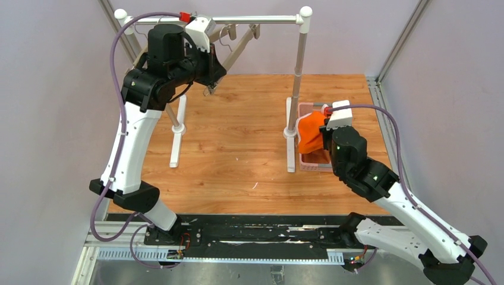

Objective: Remove the underwear clipped to the hanger

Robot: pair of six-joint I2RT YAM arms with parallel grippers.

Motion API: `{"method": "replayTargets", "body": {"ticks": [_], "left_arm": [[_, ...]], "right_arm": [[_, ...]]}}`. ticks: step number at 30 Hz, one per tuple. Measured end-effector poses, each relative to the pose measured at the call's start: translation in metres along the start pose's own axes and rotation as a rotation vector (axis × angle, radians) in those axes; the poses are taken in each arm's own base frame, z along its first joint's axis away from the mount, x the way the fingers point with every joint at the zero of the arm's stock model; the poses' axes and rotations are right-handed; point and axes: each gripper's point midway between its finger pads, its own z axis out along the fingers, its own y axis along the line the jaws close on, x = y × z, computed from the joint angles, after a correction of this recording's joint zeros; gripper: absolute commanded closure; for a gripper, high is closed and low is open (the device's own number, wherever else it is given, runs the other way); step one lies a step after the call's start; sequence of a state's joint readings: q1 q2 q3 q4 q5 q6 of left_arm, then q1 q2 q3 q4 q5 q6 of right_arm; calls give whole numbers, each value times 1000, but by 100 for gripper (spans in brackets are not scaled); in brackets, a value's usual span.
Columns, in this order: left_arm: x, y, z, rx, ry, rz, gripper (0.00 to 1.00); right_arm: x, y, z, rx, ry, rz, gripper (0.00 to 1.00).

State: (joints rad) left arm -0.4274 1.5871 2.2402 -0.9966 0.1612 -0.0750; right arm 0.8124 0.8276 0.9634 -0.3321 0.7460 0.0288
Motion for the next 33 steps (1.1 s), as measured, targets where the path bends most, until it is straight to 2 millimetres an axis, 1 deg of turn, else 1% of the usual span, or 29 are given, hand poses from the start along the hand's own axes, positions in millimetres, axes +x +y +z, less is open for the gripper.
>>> {"method": "replayTargets", "body": {"ticks": [5,8,10,12,15,17,19,22,26,27,28,29,30,33], "left_arm": [[2,-2,-9,6,-2,4,100],[5,-3,-17,6,-2,8,100],[6,-4,-23,7,-6,13,100],[6,-5,-29,7,-13,19,100],[3,-4,-37,-2,-30,32,100],[2,-3,-40,-11,-36,37,100],[0,-1,-41,-19,-42,44,100],[-6,1,-42,-32,-55,52,100],[-15,5,-33,-51,-67,59,100],[-18,6,-32,-56,-71,61,100],[-21,7,-29,-63,-77,62,100],[-24,9,-27,-69,-82,62,100],[-27,9,-25,-71,-87,63,100],[-34,11,-18,-76,-101,64,100]], "right_arm": [[-17,-20,8,77,-55,4,99],[-18,-33,20,141,-52,-1,99],[-15,-42,30,183,-36,-2,99],[-7,-50,41,222,-5,-7,99],[4,-60,55,248,30,9,99],[11,-64,61,256,45,22,100],[24,-65,68,257,68,36,99],[49,-56,80,229,122,40,100],[100,-35,95,166,230,27,99],[113,-30,97,152,257,23,87],[127,-25,98,138,287,15,57],[136,-22,99,126,307,11,39],[145,-18,100,115,328,13,30],[160,-6,101,64,363,15,28]]}}
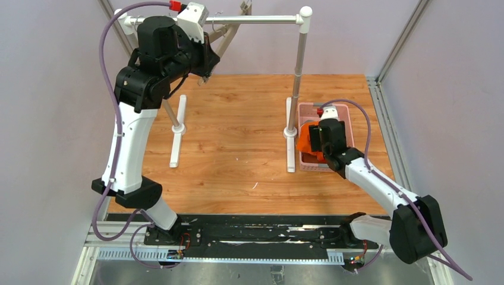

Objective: Remove the underwear clipped to the hanger

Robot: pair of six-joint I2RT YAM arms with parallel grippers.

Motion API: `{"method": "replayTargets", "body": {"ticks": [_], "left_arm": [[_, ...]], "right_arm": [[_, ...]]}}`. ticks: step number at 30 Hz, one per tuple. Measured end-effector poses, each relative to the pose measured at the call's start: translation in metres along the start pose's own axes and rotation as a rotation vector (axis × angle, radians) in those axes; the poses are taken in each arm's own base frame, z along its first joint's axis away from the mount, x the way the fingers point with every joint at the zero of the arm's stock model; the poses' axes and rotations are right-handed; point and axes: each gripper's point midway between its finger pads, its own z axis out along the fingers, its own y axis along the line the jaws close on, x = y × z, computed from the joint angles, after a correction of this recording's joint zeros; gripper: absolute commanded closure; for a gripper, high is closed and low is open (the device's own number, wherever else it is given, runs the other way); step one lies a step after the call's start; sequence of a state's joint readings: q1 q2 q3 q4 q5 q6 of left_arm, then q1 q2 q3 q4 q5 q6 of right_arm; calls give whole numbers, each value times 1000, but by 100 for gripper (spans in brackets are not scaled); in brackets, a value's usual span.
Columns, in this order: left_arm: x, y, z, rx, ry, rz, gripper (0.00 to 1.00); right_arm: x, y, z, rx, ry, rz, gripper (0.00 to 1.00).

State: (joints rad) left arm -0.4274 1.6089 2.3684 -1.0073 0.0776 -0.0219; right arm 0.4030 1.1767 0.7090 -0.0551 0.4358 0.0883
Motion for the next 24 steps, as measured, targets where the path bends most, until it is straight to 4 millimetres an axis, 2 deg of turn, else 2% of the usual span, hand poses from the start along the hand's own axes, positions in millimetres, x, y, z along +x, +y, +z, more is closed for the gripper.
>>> {"method": "replayTargets", "body": {"ticks": [6,19,22,24], "left_arm": [[-2,3,14,-9,-1,0,100],[8,8,47,-24,19,-1,100],[11,9,54,-27,24,-2,88],[13,10,59,-30,20,-1,74]], "right_arm": [[-3,8,-5,-58,-12,20,27],[-31,-12,-57,-93,-180,96,27],[-33,-14,-62,-95,-192,102,26],[-32,-15,-63,-96,-190,101,26]]}}
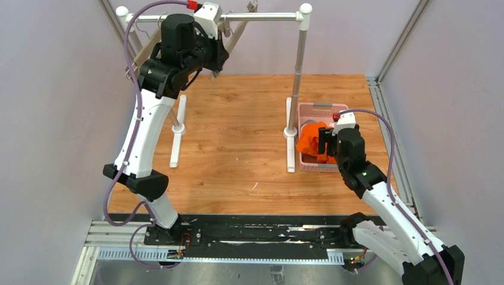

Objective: Remove the underwear clipped to the hanger

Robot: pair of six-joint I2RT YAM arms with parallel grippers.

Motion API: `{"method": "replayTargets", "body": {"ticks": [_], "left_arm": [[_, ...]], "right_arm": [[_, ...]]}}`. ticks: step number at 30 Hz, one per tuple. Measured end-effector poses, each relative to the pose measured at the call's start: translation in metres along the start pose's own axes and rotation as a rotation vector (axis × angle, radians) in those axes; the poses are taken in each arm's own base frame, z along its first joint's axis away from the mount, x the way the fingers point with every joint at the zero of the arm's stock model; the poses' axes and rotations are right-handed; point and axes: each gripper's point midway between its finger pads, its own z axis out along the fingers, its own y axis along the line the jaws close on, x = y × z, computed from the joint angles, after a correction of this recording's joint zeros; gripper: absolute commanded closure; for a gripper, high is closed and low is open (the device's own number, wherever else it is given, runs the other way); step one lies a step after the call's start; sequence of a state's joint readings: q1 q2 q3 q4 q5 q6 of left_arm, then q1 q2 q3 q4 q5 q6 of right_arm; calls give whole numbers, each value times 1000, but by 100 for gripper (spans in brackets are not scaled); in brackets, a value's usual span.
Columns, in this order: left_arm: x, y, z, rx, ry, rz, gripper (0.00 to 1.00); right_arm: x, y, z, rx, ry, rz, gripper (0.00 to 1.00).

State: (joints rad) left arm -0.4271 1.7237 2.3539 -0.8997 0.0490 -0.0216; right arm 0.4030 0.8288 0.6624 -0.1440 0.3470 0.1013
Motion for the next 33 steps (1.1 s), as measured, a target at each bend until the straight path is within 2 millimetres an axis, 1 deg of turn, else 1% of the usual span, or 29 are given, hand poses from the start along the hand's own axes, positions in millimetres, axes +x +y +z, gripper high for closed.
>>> {"method": "replayTargets", "body": {"ticks": [2,5,7,9,11,15,18,20,23,25,29,31,33], "left_arm": [[1,2,3,-6,-11,6,64],[7,5,2,-23,-10,13,52],[7,7,-3,-34,-21,17,47],[1,9,-10,-44,-46,22,42],[-9,9,-21,-48,-80,26,38],[-25,7,-50,-48,-153,29,32],[-33,5,-74,-47,-199,30,32],[-34,6,-90,-52,-221,30,32],[-27,10,-112,-80,-238,26,32],[-15,17,-129,-119,-244,22,32],[11,37,-165,-238,-269,6,29],[30,52,-184,-326,-273,-5,28],[45,63,-198,-388,-276,-16,28]], "right_arm": [[2,1,0,-4,7,-3,26],[3,1,0,-6,13,-5,26],[4,1,0,-6,16,-6,26],[3,1,-1,-5,23,-10,26],[-2,0,-2,-5,19,-8,26],[-18,-1,-5,-2,-10,2,26],[-29,-6,-9,16,-29,7,25],[-36,-9,-13,30,-41,12,25],[-46,-18,-20,69,-51,17,25],[-52,-25,-27,91,-62,23,25],[-60,-37,-45,121,-93,41,25],[-63,-43,-56,131,-113,53,25],[-65,-49,-66,140,-130,64,25]]}}
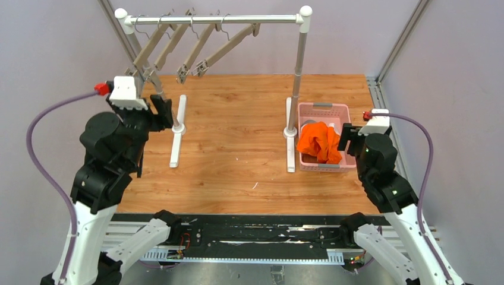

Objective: Remove the underwear clipped to the hanger

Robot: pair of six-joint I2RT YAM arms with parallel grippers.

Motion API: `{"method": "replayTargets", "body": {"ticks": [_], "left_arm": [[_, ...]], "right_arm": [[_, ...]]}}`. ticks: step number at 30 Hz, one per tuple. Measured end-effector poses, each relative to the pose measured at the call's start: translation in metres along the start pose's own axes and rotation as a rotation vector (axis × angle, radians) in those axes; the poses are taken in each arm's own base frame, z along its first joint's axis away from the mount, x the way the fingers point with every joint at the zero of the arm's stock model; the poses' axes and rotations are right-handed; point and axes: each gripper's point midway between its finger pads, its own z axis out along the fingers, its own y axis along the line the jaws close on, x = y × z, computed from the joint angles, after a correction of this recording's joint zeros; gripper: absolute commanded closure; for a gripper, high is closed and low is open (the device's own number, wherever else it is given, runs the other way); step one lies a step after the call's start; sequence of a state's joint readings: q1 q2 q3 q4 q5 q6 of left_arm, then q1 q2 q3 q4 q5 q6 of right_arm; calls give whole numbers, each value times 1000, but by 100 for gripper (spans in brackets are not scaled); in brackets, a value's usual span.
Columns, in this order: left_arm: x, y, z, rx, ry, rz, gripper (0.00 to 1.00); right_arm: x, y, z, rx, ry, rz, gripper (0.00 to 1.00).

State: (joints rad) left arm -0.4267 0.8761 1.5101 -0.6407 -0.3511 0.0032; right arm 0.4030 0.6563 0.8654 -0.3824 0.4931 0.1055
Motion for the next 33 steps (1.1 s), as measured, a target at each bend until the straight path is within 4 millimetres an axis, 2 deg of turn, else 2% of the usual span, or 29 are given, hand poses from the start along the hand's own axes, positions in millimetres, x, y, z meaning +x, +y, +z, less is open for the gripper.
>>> {"method": "replayTargets", "body": {"ticks": [4,8,11,14,18,22,28,33], "left_arm": [[39,25,-18,-109,34,-8,31],[97,36,-24,-171,129,-13,31],[141,43,-32,-207,203,-13,30],[168,53,-45,-253,230,-33,29],[177,66,-62,-311,193,-95,28],[181,70,-67,-338,182,-129,28],[203,70,-69,-353,229,-145,28],[207,72,-75,-355,224,-167,27]], "right_arm": [[-9,-13,-20,10,-47,38,25],[-17,-29,-43,26,-115,92,25],[-17,-41,-58,43,-141,118,25],[-12,-52,-70,68,-152,137,25],[-6,-68,-84,113,-165,161,25],[0,-80,-93,156,-173,180,25],[7,-89,-96,202,-155,182,25],[10,-92,-94,231,-140,176,25]]}}
